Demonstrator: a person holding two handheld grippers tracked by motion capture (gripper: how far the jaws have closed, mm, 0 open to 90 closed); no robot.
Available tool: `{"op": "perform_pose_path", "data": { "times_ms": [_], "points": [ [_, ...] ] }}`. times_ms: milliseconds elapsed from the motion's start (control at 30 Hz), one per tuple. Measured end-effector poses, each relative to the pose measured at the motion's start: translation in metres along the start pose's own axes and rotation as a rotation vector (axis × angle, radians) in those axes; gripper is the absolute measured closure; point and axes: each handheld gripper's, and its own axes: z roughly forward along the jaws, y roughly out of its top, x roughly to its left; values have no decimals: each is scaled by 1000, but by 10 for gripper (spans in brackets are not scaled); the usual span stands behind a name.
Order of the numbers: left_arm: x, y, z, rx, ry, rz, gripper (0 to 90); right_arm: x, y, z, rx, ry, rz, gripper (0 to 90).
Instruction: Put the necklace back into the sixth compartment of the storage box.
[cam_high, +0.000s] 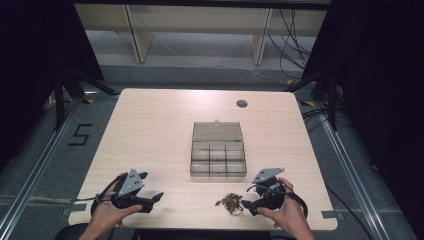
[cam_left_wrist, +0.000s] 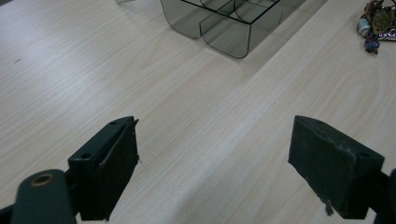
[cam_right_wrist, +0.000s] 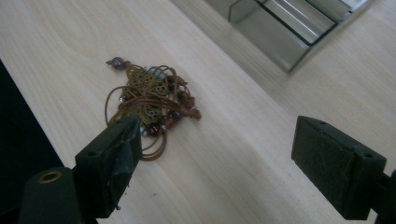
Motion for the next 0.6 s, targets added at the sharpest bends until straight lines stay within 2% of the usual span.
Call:
{"op": "perform_pose_path", "data": {
  "times_ms": [100,200,300,333,400,433,467,500,567,600],
  "points": [
    [0,0,0,0,-3,7,151,3,3,3,0,-8,0,172],
    [1,0,0,-1,-2,8,152,7,8,6,28,30,-33,172],
    [1,0,0,-2,-2,8,151,12,11,8,43,24,-41,172],
    [-1,0,0,5,-1,-12,151,13,12,10,49,26,-47,173],
    [-1,0,0,5,-1,-13,152,15,13,11,61,30,-45,174],
    [0,0,0,3,2,14,152,18,15,13,84,30,-39,179],
    [0,0,0,7,4,13,152,19,16,14,83,46,-49,181],
    [0,0,0,1,3,10,152,20,17,17,90,36,-45,182],
    [1,1,-1,23,0,32,152,21,19,20,84,56,-71,184],
    [1,1,-1,20,-7,28,152,24,19,19,105,46,-44,188]
  ]
}}
